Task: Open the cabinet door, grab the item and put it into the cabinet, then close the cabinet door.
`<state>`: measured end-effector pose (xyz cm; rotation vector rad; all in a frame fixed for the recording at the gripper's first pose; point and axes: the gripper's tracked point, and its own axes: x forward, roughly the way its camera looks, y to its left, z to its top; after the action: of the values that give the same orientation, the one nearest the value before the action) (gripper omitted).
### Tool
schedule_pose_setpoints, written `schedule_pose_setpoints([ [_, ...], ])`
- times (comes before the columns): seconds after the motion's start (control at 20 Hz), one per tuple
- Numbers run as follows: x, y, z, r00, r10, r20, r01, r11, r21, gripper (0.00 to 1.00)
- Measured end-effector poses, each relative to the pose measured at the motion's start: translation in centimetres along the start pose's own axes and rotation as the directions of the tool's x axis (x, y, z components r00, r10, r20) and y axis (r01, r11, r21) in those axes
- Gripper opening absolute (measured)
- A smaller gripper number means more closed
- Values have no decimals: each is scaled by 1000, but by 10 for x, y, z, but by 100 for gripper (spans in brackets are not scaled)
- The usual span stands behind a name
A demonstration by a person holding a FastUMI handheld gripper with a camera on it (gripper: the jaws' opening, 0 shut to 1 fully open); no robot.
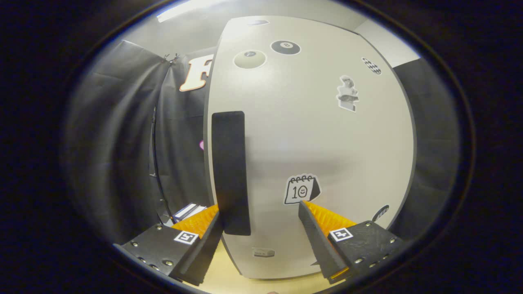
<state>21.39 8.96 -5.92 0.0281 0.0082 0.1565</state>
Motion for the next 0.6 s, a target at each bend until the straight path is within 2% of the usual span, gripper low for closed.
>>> schedule_pose_setpoints([
  [0.4,1,0,2,999,-40,34,40,999,1,100],
  [0.6,-4,1,-3,999,-33,-9,33,999,11,100],
])
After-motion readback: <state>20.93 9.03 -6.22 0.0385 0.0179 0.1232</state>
